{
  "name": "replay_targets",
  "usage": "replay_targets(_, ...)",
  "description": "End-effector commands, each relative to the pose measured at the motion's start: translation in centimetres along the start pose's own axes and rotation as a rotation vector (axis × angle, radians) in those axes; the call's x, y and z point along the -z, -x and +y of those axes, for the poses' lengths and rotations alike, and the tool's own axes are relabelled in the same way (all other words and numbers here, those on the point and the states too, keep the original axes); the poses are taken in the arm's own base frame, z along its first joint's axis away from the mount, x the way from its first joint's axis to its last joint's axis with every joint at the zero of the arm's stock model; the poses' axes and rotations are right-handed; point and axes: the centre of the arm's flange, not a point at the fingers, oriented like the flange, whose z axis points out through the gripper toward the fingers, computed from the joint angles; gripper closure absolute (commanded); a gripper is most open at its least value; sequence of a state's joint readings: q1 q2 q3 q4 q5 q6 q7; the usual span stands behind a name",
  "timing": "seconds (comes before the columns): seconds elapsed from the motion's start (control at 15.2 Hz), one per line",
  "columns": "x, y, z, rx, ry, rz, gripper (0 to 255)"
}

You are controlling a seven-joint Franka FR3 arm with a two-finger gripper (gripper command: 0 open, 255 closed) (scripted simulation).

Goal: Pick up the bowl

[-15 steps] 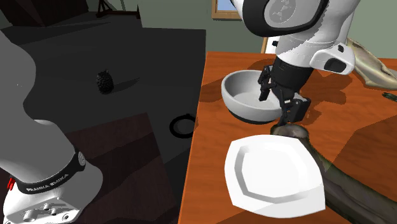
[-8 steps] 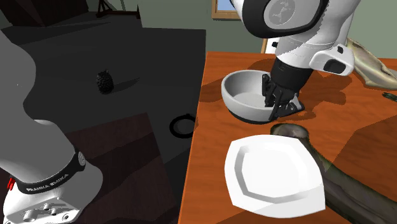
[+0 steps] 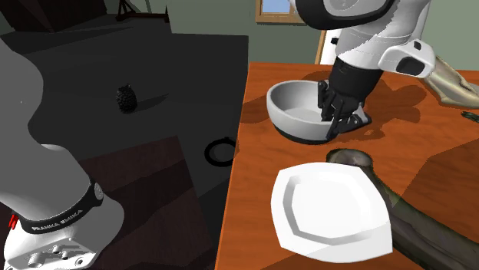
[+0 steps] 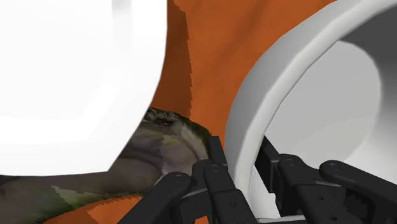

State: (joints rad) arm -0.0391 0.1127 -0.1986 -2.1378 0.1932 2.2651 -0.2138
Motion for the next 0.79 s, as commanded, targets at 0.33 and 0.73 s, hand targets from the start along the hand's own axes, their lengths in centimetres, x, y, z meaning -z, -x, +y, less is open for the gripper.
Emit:
replay_targets(0.33,3.8,-0.2,-0.3,0.0,0.0,0.001,255)
replay_targets(0.73,6.0,-0.3,-0.6,0.0,0.0,0.001,255)
